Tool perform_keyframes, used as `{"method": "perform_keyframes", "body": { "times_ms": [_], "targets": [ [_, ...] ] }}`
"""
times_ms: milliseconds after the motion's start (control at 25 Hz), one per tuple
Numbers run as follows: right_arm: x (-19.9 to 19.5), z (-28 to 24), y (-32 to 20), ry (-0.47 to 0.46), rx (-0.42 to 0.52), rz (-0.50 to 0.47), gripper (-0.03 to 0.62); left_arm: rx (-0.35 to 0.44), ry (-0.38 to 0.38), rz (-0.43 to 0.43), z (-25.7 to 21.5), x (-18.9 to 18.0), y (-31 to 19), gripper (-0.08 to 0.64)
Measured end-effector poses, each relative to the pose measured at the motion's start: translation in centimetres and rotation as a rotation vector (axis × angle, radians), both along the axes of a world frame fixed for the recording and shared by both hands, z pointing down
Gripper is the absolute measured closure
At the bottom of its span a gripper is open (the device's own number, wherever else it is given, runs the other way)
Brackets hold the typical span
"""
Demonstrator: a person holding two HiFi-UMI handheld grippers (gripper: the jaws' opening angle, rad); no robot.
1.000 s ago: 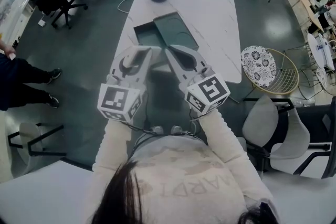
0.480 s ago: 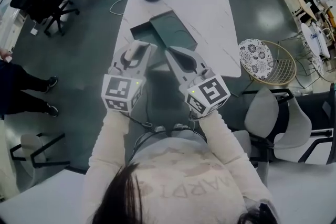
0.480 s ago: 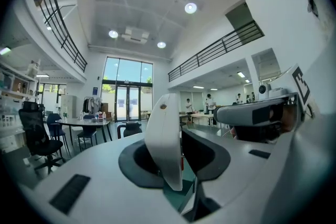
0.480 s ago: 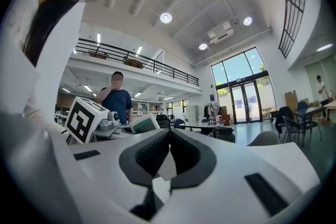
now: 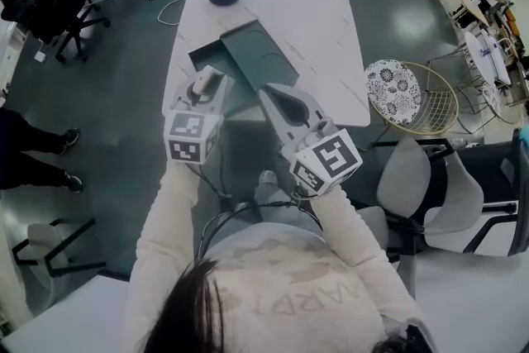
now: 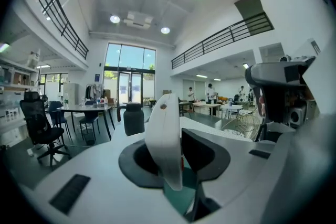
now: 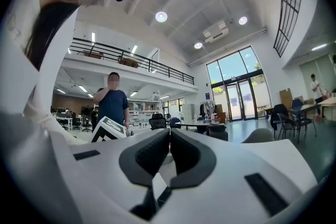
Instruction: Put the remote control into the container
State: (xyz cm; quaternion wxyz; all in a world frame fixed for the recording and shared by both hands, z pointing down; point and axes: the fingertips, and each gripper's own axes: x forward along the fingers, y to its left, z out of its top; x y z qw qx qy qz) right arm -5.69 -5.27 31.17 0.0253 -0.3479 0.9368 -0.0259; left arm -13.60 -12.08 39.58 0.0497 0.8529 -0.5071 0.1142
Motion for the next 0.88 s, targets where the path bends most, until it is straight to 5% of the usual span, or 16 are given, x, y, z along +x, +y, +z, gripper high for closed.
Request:
{"method": "perform_keyframes", "body": {
  "times_ms": [880],
  "targets": [
    [4.8, 0.5, -8.3, -0.035, -0.030, -0.030, 0.575, -0.225, -0.074, -0.076, 7.9, 1.6, -8.2, 0.454]
  ]
}}
